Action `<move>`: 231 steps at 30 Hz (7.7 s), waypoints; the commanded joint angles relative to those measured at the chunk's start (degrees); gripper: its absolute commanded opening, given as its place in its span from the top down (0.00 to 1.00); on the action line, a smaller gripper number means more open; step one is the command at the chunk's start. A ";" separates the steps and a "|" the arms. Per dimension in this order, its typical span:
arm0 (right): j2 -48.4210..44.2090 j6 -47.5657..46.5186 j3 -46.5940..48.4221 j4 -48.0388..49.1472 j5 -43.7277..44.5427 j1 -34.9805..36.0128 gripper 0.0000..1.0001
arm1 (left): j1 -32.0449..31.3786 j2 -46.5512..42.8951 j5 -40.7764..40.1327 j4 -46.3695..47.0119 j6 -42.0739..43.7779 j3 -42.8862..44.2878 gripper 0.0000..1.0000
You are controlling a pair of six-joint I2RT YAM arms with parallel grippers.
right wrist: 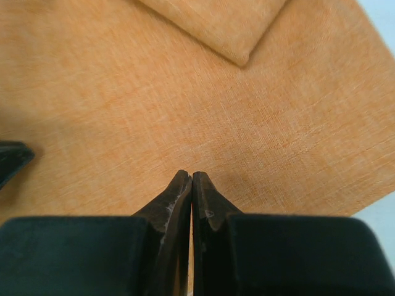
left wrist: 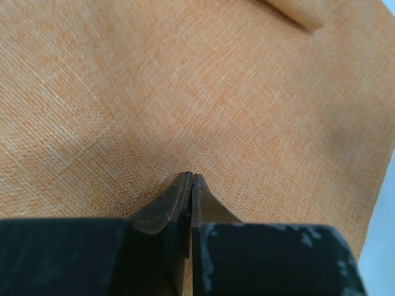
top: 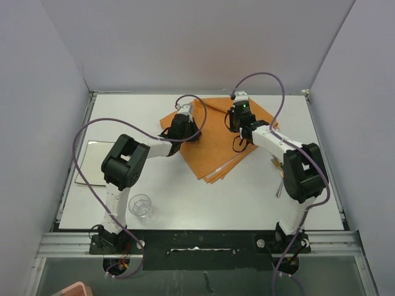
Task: Set the dinner table for one person
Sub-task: Flatten out the napkin at the center of the board.
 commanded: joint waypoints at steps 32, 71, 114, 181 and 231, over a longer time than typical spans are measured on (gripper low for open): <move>18.32 21.91 10.20 -26.74 -2.03 15.38 1.00 | 2.15 -28.59 -6.20 -23.86 11.19 5.28 1.00; 6.08 -14.45 6.42 -10.53 -4.40 12.62 0.34 | 0.75 -36.96 -9.45 -24.23 2.44 -17.37 0.83; 7.56 -14.45 16.60 -9.12 5.73 7.99 1.00 | 1.89 -45.22 -9.06 -25.64 3.60 -20.80 0.85; -10.55 -0.22 -7.09 -1.63 11.70 3.60 1.00 | 2.97 -32.92 -4.86 -25.67 4.10 -12.15 1.00; 0.54 14.55 0.65 -27.35 20.59 17.90 1.00 | 12.67 -14.01 2.52 -24.54 4.20 2.14 1.00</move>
